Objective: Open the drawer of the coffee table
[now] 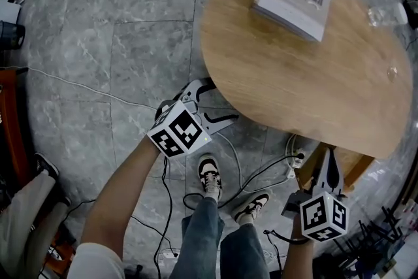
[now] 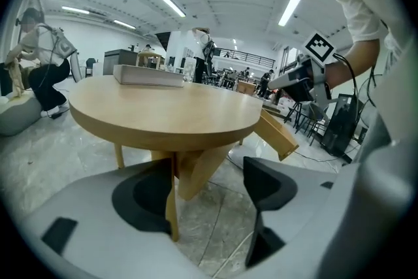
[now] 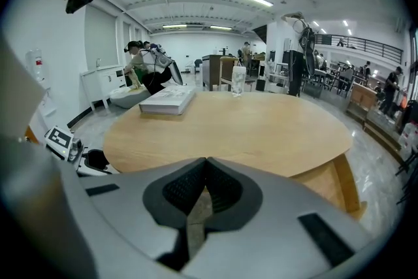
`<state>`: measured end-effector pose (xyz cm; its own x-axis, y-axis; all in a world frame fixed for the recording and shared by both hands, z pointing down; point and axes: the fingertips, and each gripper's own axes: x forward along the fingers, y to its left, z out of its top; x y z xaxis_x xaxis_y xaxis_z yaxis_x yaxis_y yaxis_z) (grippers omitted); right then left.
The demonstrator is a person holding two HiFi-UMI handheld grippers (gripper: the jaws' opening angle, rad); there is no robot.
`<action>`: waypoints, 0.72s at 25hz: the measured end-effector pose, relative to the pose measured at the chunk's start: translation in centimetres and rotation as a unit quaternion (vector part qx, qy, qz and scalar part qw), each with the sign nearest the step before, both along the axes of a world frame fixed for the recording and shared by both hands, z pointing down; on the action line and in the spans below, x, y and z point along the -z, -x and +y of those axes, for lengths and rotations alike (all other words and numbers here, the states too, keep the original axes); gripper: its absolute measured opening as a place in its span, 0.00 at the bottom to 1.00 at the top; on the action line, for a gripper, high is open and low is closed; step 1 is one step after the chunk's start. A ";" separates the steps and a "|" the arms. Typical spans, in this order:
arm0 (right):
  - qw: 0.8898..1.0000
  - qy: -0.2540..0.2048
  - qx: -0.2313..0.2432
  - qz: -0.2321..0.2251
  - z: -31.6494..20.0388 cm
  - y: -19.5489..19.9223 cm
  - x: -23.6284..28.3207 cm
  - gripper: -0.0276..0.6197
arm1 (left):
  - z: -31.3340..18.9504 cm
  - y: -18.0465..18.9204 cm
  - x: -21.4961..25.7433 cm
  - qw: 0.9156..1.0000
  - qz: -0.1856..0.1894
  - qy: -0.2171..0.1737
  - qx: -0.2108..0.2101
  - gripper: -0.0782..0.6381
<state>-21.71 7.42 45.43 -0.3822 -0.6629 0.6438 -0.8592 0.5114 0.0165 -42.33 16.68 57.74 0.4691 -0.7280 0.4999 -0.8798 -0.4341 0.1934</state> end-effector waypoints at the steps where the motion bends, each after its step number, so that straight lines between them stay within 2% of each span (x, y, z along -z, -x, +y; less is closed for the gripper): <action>1: 1.000 0.000 -0.001 0.000 0.0 0.0 0.0 0.04 | -0.1 0.2 0.1 1.000 0.000 -0.005 0.005 0.56; 11: 1.000 -0.003 -0.004 -0.009 -1.2 0.8 -0.1 0.04 | -1.0 0.5 -0.1 1.000 -0.022 -0.016 0.015 0.41; 14: 1.000 -0.002 -0.007 -0.011 -1.3 0.6 -0.1 0.04 | -1.2 1.0 -0.2 0.999 -0.033 -0.021 0.024 0.32; 18: 1.000 -0.001 -0.013 -0.010 -1.7 -0.2 -0.3 0.04 | -1.3 1.0 -0.2 0.999 -0.034 -0.020 0.021 0.31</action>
<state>-21.55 5.71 45.72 -0.3784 -0.6733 0.6352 -0.8722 0.4892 -0.0009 -43.35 15.36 57.98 0.4042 -0.7663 0.4995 -0.9078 -0.4029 0.1165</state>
